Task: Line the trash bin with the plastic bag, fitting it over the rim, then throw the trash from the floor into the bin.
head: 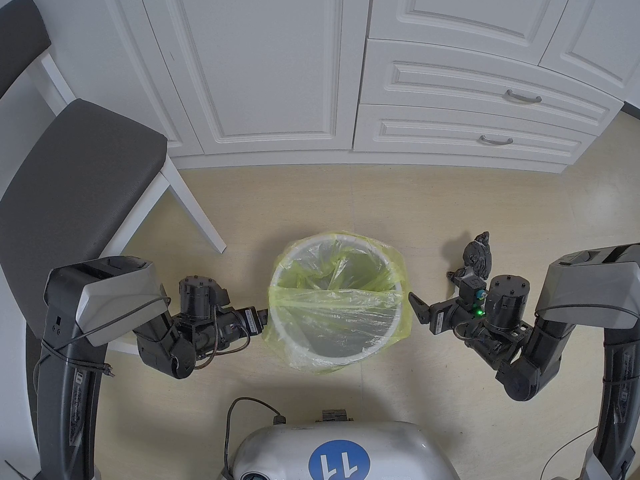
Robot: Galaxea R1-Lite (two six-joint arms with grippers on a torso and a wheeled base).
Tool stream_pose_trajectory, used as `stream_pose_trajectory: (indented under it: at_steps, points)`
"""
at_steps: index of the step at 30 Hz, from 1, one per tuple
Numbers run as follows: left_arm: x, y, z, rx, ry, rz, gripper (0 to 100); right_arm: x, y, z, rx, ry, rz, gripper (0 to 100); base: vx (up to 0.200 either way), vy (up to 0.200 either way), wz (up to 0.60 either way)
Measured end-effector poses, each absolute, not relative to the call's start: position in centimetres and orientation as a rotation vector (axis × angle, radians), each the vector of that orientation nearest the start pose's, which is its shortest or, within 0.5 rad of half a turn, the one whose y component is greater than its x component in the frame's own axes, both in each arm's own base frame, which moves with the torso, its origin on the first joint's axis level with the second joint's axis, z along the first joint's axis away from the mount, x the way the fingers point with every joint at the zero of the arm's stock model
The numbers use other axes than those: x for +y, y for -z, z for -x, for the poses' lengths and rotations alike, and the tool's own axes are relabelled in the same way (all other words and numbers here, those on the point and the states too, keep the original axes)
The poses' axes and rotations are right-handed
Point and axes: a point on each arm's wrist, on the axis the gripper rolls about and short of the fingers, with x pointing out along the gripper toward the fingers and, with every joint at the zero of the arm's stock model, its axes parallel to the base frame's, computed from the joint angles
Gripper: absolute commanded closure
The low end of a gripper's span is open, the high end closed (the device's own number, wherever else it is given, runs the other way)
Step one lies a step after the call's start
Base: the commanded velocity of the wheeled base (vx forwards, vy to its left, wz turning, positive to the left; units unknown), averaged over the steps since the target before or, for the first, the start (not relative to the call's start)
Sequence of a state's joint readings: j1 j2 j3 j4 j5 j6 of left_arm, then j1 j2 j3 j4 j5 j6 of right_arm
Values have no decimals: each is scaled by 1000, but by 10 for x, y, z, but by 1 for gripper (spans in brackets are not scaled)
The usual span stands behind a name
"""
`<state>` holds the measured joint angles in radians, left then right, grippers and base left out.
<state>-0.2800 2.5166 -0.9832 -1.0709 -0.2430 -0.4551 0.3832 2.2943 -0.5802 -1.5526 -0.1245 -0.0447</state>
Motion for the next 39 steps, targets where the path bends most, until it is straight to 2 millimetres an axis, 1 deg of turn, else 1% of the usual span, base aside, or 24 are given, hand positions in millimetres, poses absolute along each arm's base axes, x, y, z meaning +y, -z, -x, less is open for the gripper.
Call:
stream_pose_trajectory:
  at_steps: [2,4,8,10,14,20,24,28,34,39]
  points:
    - [-123,46,-402,630,392,394,0,127,-30,-324,140,-262,82,0,0,0,0]
    - [-127,46,-409,653,394,362,0,127,-34,-322,131,-263,80,0,0,0,0]
    - [-132,43,-420,646,403,331,0,127,-37,-321,122,-269,77,0,0,0,0]
    - [-132,43,-421,640,401,326,0,127,-37,-322,123,-274,77,0,0,0,0]
    - [-130,40,-416,634,388,319,0,128,-33,-324,129,-279,79,0,0,0,0]
    - [-125,35,-395,604,393,313,0,128,-25,-324,153,-291,87,0,0,0,0]
    - [-126,32,-382,594,403,308,0,127,-14,-320,208,-306,101,0,0,0,0]
    - [-126,31,-376,605,407,304,0,128,1,-318,271,-321,121,0,0,0,0]
    - [-127,32,-375,610,407,304,0,133,26,-320,327,-355,137,0,0,0,0]
    - [-128,36,-380,607,408,305,0,140,48,-328,336,-363,140,0,0,0,0]
